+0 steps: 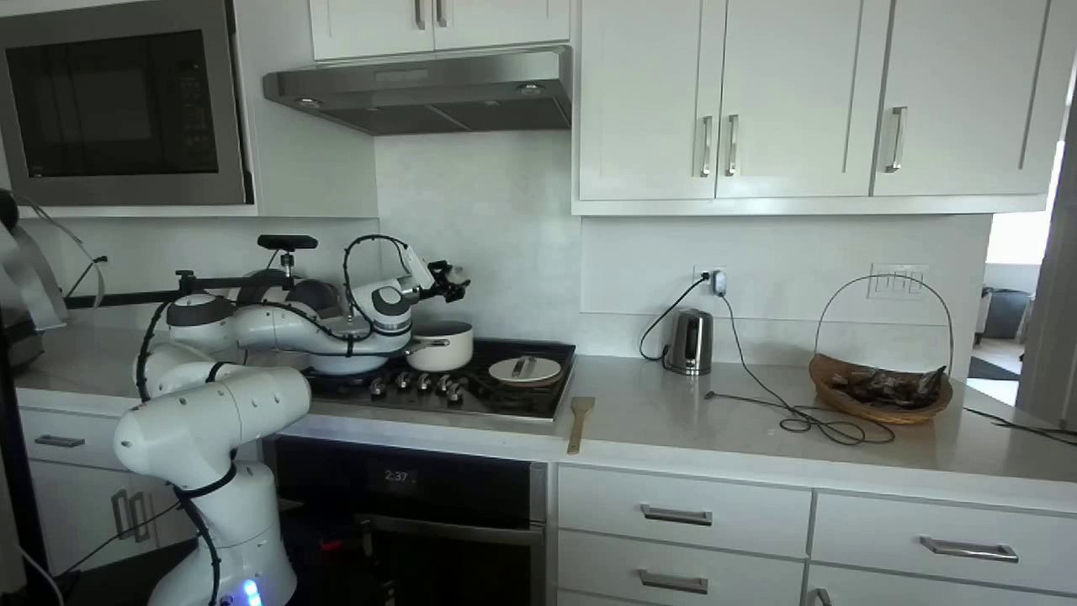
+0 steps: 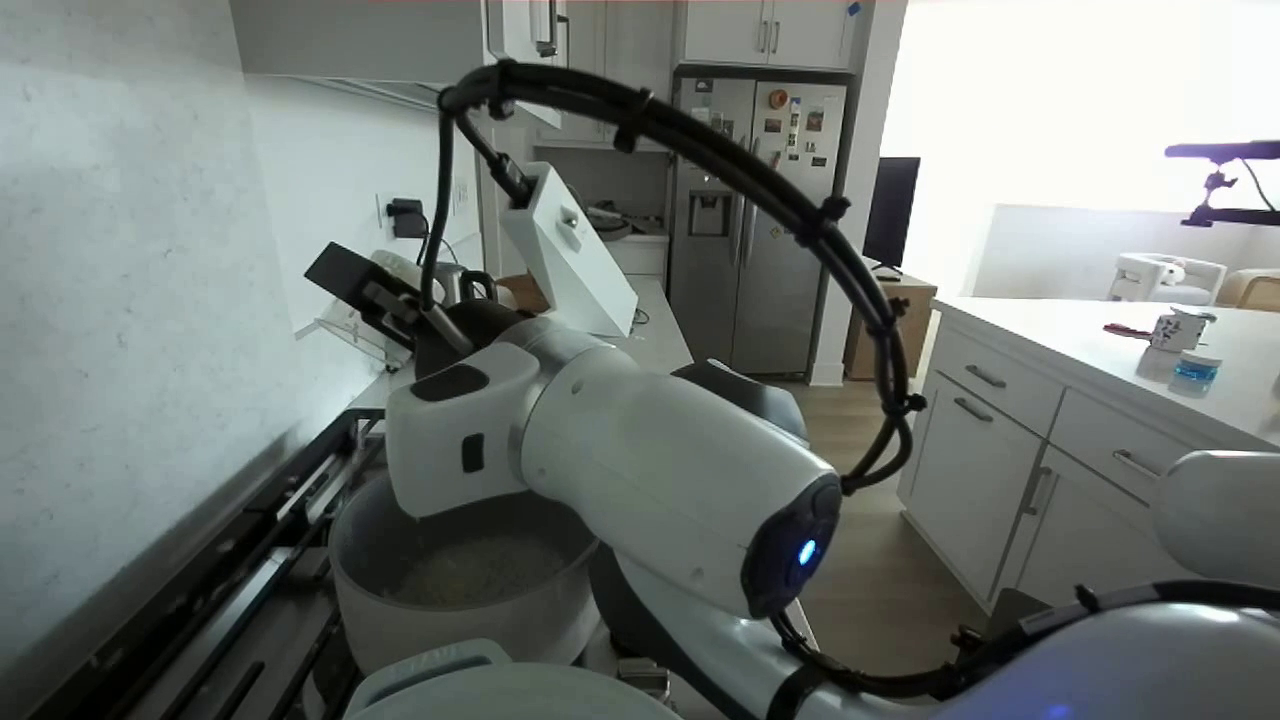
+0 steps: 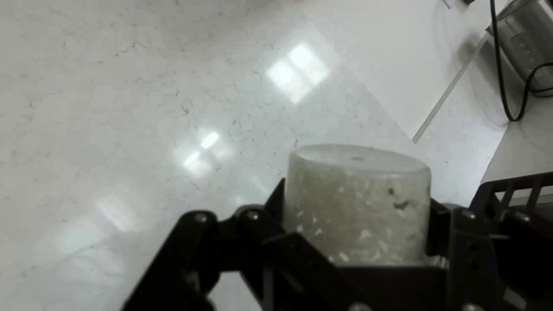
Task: Empty the cup into the pot
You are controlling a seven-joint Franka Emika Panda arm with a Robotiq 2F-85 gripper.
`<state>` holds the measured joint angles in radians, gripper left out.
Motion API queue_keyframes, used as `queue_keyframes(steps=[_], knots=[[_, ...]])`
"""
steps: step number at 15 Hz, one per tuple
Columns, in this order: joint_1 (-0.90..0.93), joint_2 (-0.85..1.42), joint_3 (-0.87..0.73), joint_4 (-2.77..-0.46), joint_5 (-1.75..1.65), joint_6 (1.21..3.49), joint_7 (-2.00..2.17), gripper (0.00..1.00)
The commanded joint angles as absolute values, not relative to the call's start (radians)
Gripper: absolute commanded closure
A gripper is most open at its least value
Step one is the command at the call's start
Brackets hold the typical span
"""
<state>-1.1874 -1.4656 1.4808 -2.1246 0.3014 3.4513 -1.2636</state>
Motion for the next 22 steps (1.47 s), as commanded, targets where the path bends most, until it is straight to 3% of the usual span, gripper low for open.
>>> queue_keyframes(steps=[1,22], knots=[[-1.193,-1.466,1.497,-2.171,0.333,3.468,-1.265,0.68],[-1.16,-1.465,1.501,-2.211,0.38,3.466,-1.24,0.68]])
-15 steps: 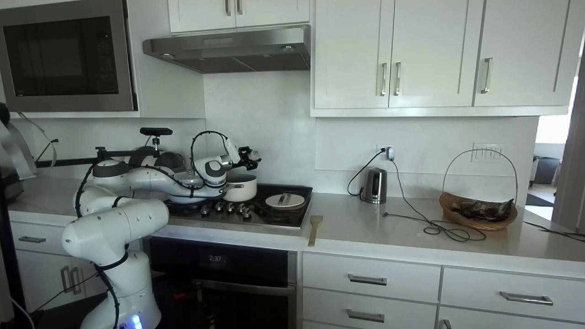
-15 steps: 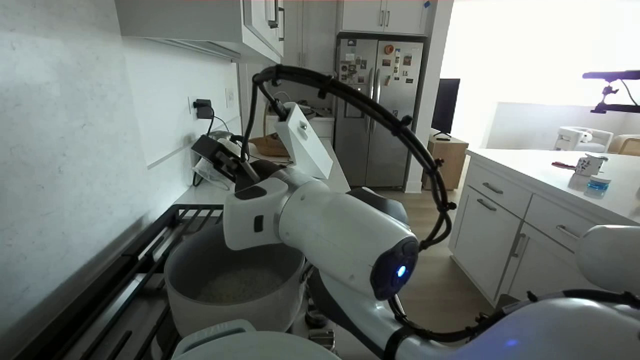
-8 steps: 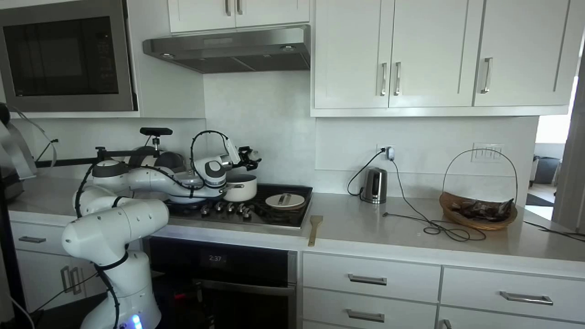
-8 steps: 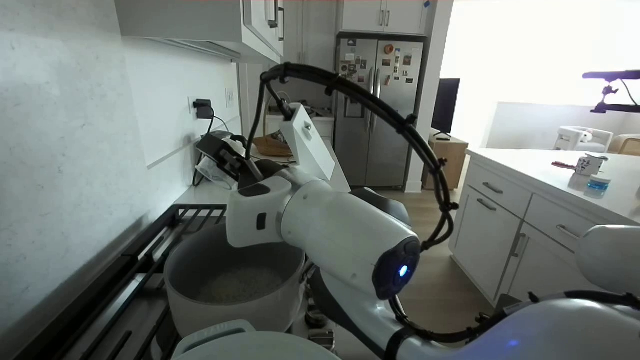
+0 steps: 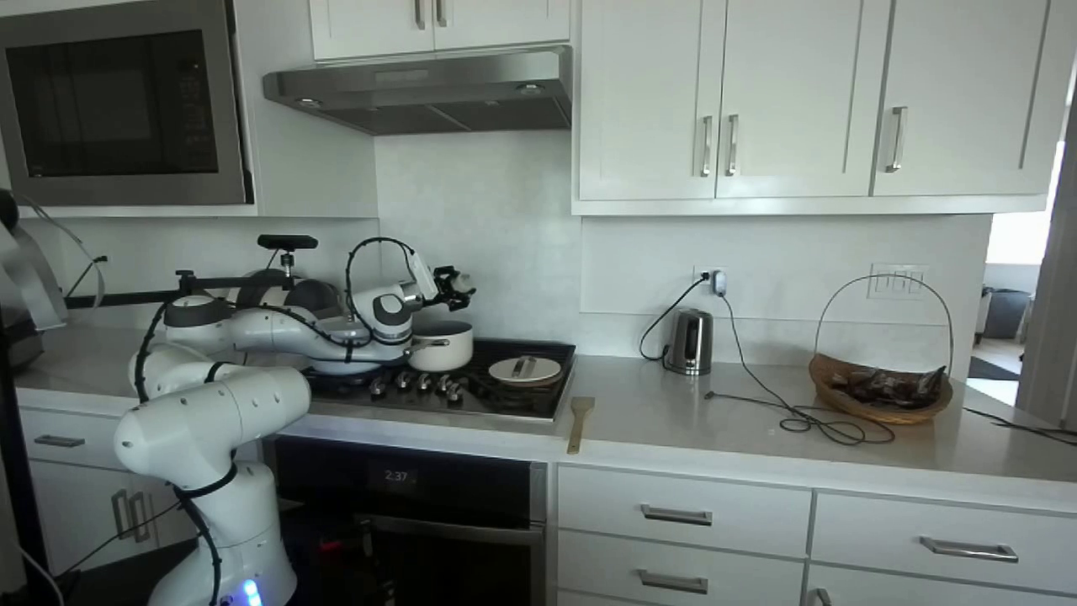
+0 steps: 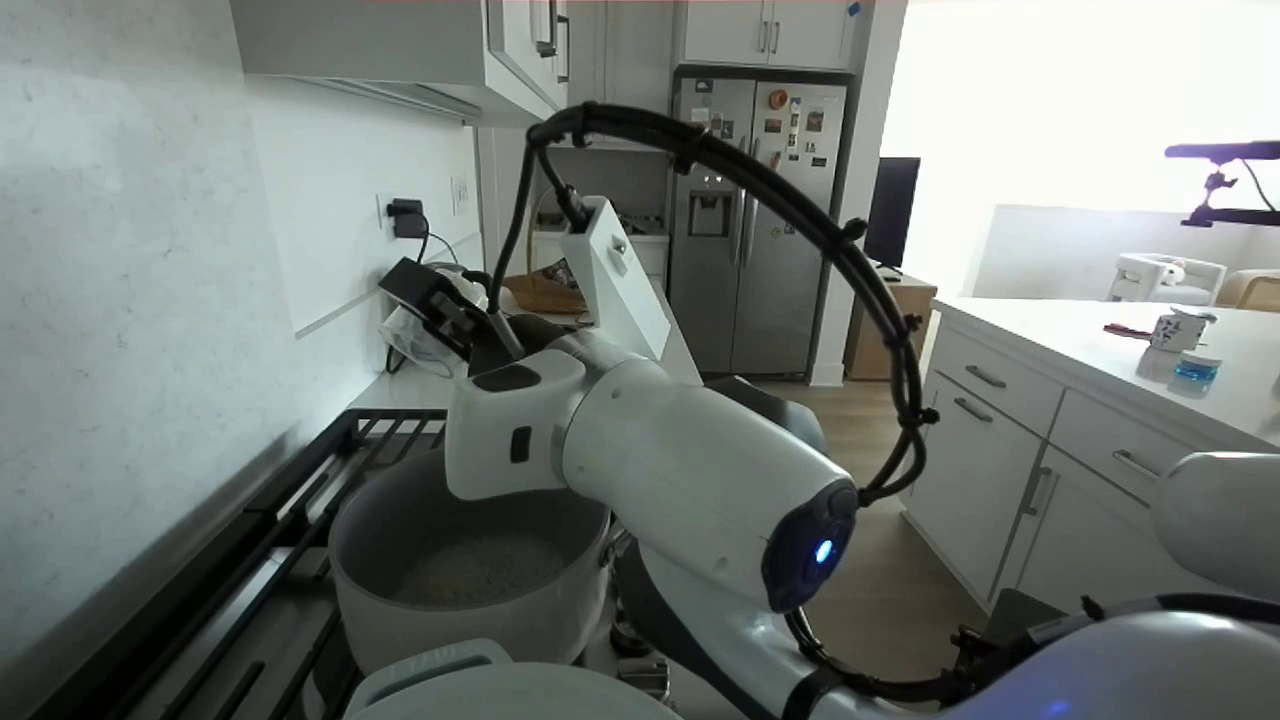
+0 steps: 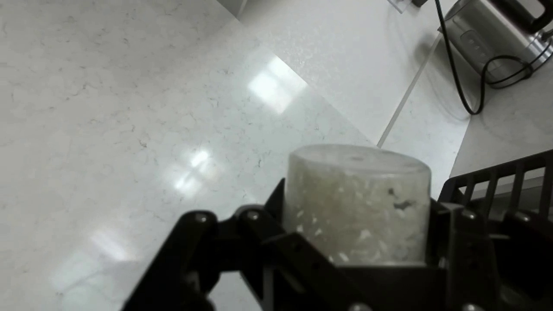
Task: Empty the cup into the pot
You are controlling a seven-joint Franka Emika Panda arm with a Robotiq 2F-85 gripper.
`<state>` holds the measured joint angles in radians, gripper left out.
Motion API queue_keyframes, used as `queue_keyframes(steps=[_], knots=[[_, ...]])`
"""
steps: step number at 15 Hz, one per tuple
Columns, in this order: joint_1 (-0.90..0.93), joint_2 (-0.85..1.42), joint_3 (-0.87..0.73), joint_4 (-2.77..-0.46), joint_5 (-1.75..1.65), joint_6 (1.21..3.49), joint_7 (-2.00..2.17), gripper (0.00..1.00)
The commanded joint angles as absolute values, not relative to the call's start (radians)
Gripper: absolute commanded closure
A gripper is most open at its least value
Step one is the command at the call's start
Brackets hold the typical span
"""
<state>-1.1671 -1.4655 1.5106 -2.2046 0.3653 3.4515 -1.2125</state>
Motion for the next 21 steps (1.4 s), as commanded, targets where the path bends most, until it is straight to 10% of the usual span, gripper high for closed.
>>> queue_keyframes(steps=[1,21], knots=[[-1.152,-1.465,1.502,-2.205,0.382,3.466,-1.201,0.68],[-1.159,-1.157,1.425,-2.317,-0.132,3.47,-0.287,0.68]])
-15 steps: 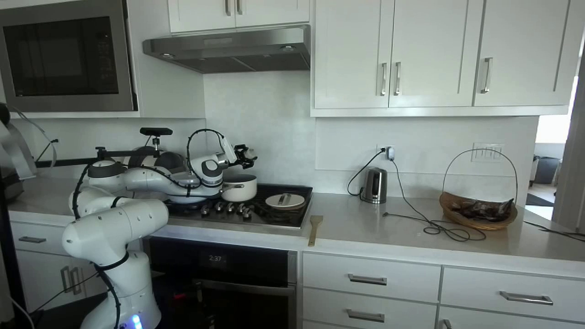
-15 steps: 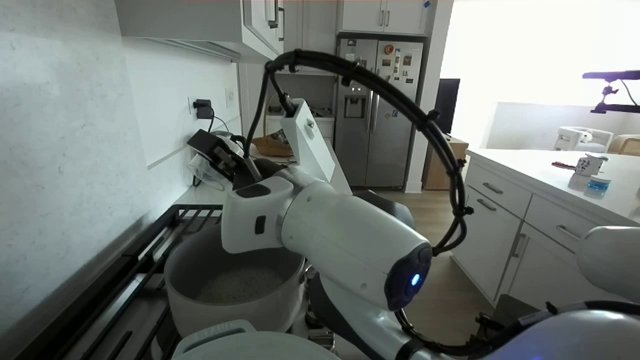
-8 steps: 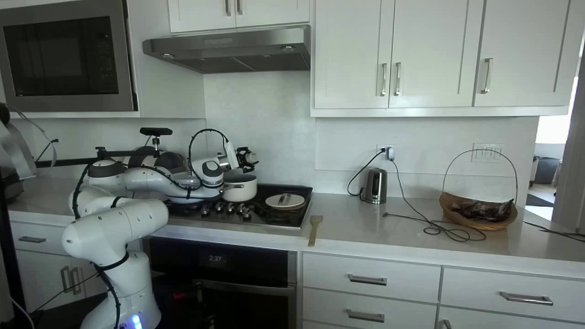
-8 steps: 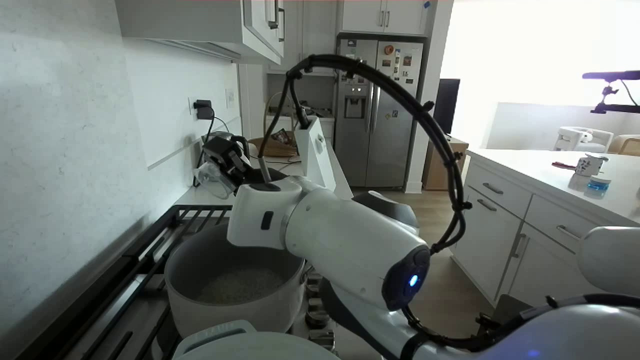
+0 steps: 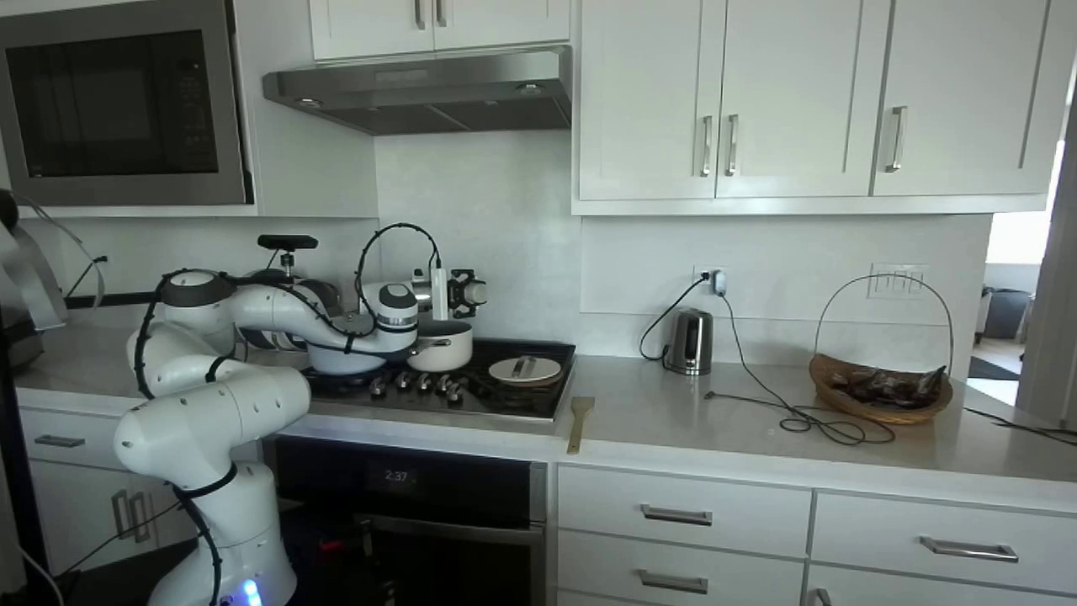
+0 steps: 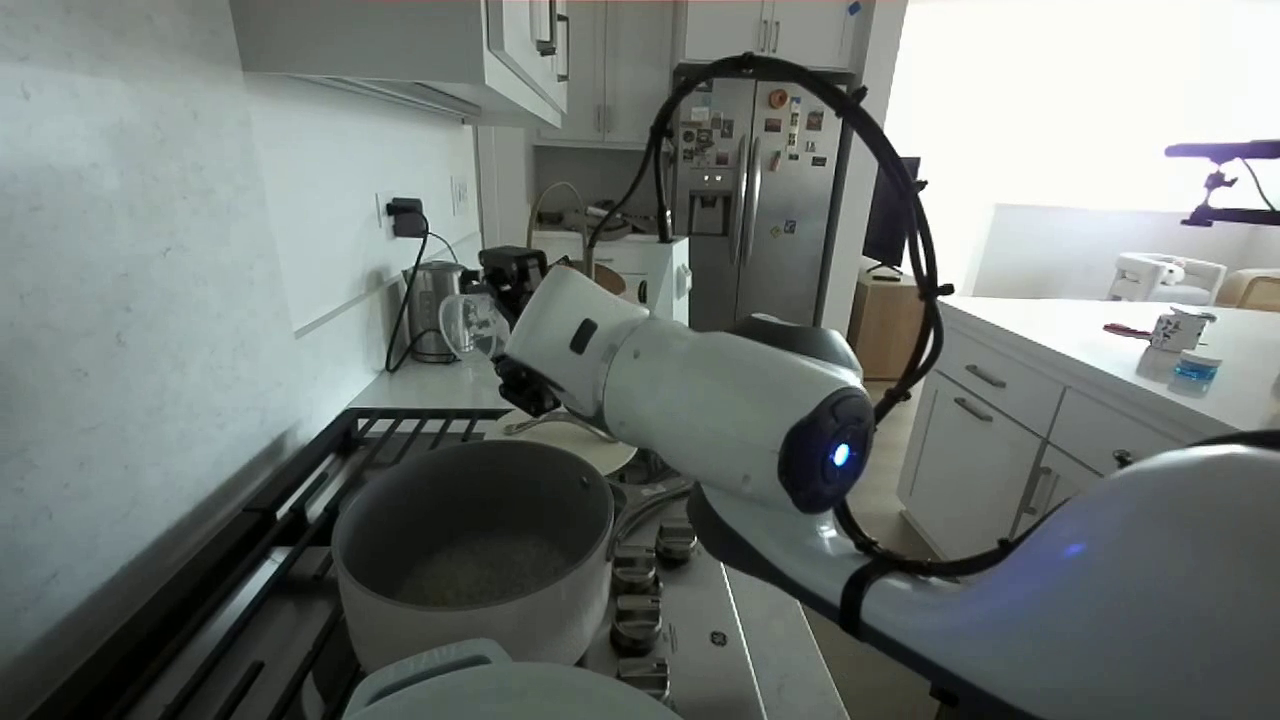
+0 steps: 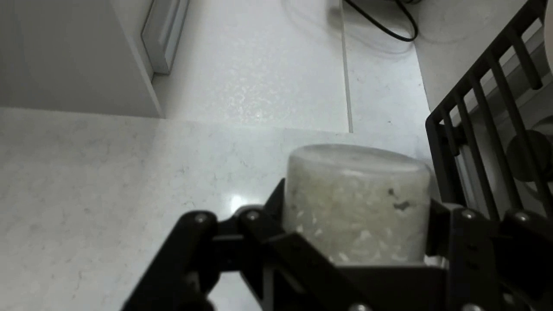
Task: Empty the cup into the pot
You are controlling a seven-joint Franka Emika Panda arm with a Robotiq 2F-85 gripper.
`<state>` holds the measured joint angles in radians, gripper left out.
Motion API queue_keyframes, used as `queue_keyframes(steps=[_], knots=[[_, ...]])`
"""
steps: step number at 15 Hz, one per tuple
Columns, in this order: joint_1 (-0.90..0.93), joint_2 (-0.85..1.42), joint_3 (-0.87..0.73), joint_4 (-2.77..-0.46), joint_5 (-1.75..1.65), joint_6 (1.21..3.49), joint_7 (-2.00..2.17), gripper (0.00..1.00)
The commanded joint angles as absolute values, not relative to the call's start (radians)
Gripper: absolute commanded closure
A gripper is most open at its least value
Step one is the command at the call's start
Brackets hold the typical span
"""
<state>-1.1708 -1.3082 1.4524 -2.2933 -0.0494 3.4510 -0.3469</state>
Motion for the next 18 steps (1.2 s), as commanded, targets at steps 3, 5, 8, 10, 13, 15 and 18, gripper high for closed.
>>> queue_keyframes(steps=[3,5,8,10,13,15,18], knots=[[-1.15,-1.03,1.387,-2.327,-0.172,3.468,-0.241,0.68],[-1.141,-0.94,1.359,-2.334,-0.188,3.466,-0.229,0.68],[-1.128,-0.798,1.323,-2.335,-0.213,3.465,-0.229,0.68],[-1.109,-0.707,1.3,-2.341,-0.222,3.466,-0.232,0.68],[-1.081,-0.568,1.258,-2.344,-0.246,3.466,-0.247,0.68],[-1.058,-0.497,1.222,-2.35,-0.259,3.466,-0.259,0.68],[-1.012,-0.394,1.152,-2.355,-0.279,3.465,-0.281,0.68]])
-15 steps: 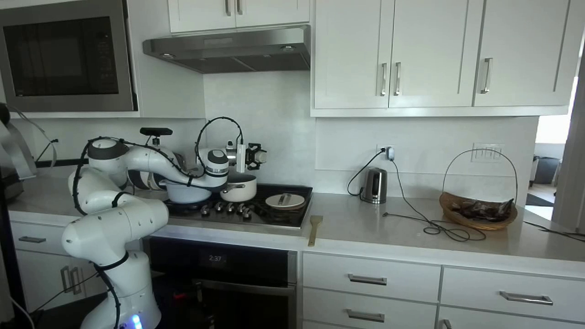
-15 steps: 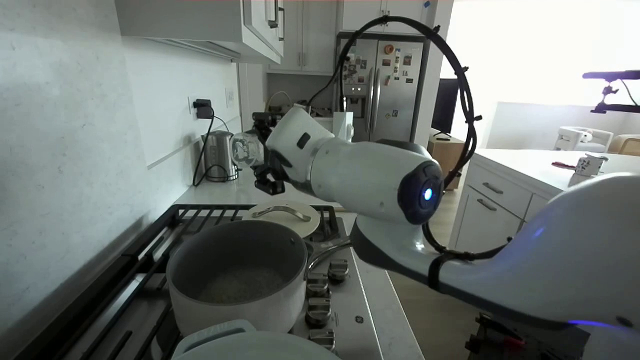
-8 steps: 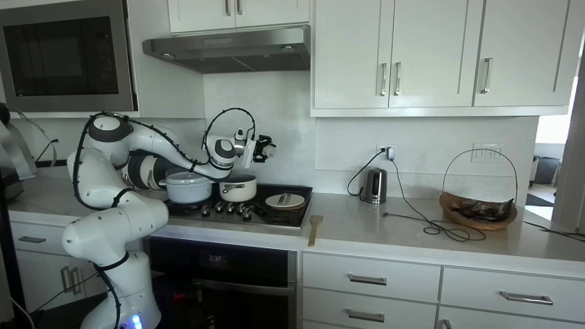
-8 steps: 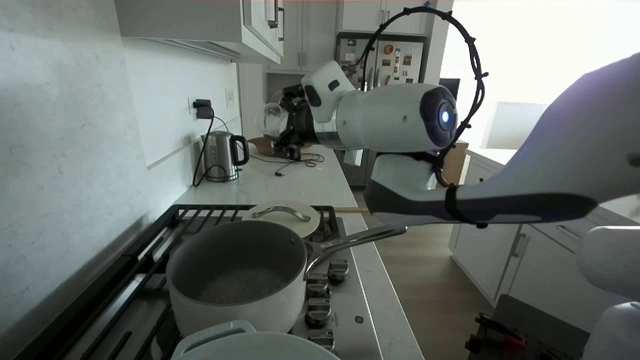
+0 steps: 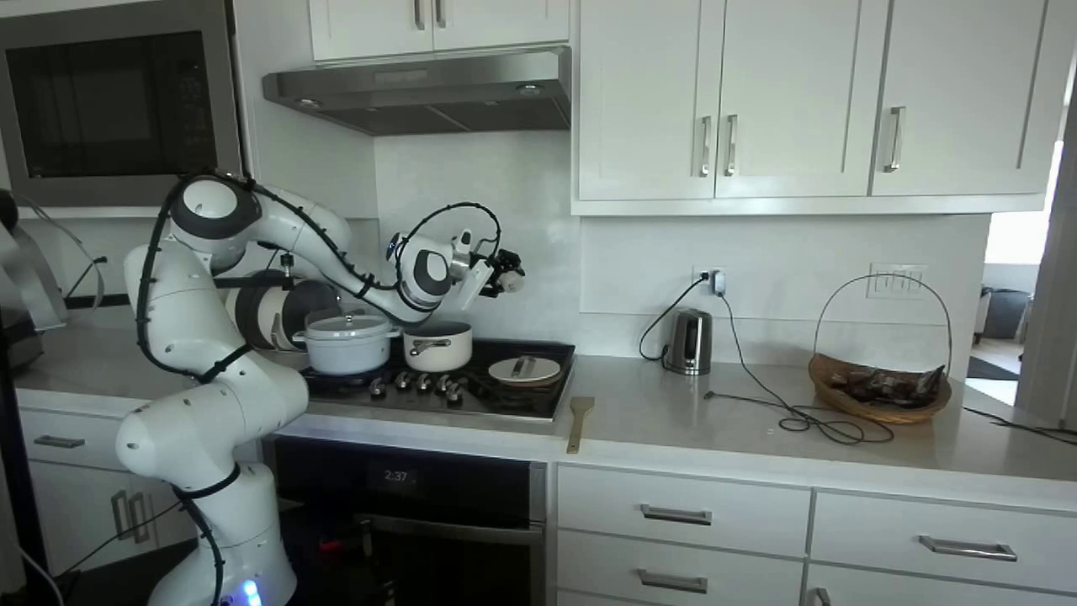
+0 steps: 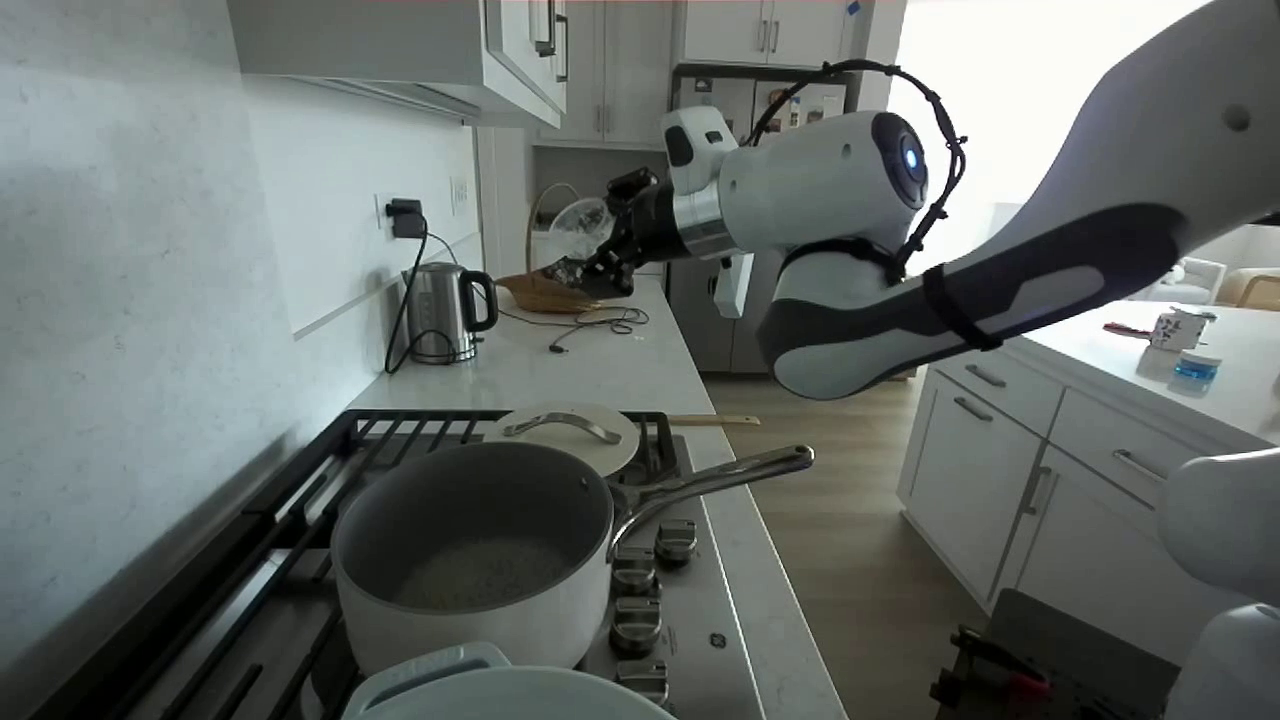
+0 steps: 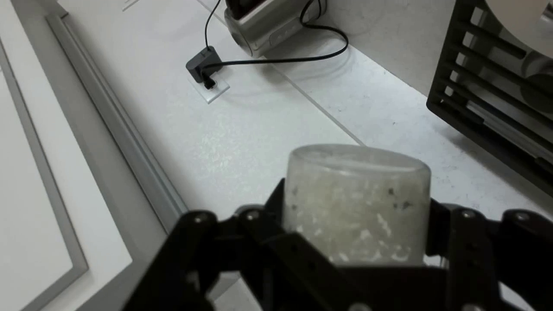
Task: Empty the cup into the pot
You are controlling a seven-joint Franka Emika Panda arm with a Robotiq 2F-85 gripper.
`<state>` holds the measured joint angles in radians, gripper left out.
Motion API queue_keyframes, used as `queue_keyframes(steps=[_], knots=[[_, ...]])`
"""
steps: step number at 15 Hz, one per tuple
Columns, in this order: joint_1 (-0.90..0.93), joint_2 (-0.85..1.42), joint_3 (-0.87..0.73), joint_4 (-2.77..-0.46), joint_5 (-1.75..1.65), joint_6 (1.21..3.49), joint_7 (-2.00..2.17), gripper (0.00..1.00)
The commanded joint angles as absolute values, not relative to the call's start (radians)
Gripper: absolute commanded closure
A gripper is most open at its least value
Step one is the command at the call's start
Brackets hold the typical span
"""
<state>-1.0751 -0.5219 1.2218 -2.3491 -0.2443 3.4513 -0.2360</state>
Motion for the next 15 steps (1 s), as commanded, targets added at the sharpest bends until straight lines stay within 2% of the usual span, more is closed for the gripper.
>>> queue_keyframes(steps=[1,15], knots=[[-0.992,-0.363,1.125,-2.357,-0.286,3.466,-0.289,0.68],[-0.693,-0.142,0.659,-2.326,-0.421,3.466,-0.332,0.68]])
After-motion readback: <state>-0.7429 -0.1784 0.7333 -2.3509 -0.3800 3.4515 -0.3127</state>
